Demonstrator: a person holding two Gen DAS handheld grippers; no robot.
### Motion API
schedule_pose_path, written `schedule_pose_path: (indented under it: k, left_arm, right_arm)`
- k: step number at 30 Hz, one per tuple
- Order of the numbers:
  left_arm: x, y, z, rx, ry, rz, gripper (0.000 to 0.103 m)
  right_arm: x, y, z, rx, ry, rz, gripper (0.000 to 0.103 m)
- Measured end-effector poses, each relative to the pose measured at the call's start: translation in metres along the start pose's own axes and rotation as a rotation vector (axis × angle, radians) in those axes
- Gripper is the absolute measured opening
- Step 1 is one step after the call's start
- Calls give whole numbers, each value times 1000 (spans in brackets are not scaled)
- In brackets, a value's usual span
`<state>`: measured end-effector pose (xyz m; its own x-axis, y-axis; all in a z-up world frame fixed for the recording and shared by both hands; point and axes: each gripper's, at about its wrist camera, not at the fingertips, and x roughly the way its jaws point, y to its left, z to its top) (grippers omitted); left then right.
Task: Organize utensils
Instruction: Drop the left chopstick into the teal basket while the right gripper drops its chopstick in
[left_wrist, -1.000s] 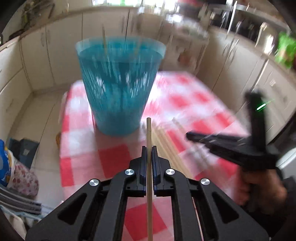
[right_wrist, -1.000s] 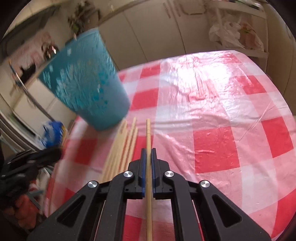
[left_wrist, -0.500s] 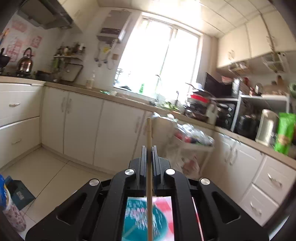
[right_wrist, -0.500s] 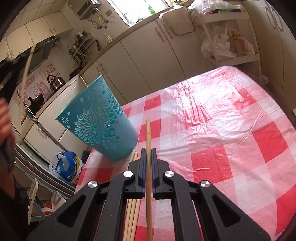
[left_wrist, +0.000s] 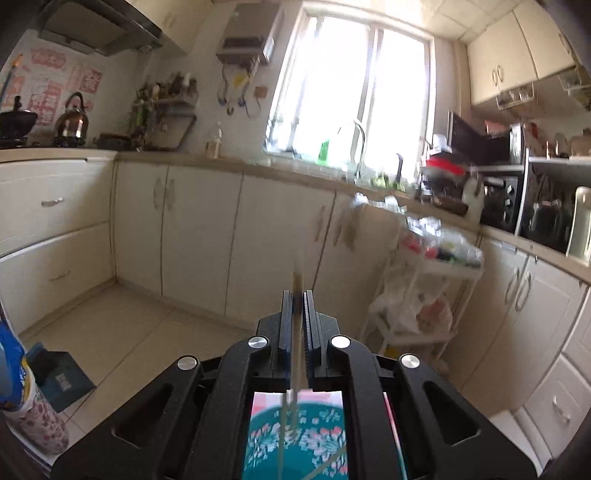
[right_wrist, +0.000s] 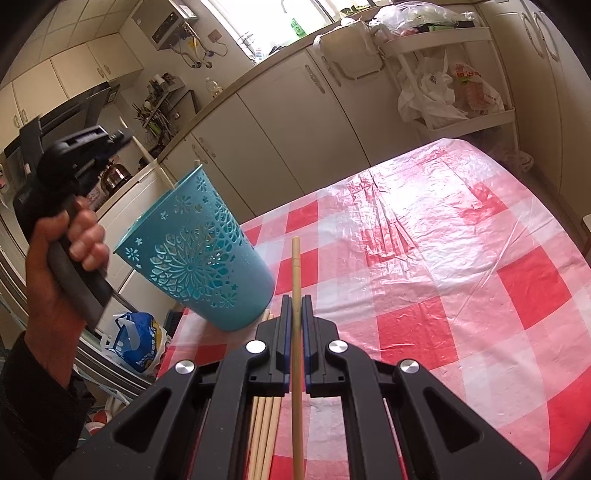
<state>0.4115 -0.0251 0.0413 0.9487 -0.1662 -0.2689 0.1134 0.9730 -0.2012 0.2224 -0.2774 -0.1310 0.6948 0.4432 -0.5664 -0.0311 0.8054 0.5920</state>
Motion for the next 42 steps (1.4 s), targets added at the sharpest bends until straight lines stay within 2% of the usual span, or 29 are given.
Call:
schedule_pose_path:
  k: [4,6,8,10,16,23,27,31,33,36,42]
  left_arm:
    - [-3,2,-13,21,41,-8,6]
    - [-7,5,-17,35,76,-18,11]
    - [-14,9,-21,34,96,-21,29]
    - [-25,16,-23,20,96,-15,41]
    - [-79,56,-39,-111,95,-8,55]
    - [-127,83,-77,-184,137,11,58]
    - [-144,88,-93,-197,140,9,58]
    - [-151,90,-103,-198,153,0,58]
    - [-154,92,-106,-203,161,-7,58]
    - [-157,92,-111,-201,163,-11,58]
    - [-156,97,-114,-222,180,-10,58]
  right_arm:
    - [-2,1,0,-6,-8,1,6]
    - [-3,1,0,-7,-11,2,6]
    - [-4,2,1,-10,-19,8,6]
    - [-7,4,3,-14,-34,18,6]
    - [-31,32,22,-52,-147,90,6]
    - [-33,105,87,-105,-334,201,6]
    - [-20,148,118,-160,-414,215,6]
    - [4,171,145,-178,-461,177,6]
    - [16,173,153,-180,-469,153,6]
    - [40,174,165,-176,-425,112,6]
    - [67,169,153,-206,-318,80,6]
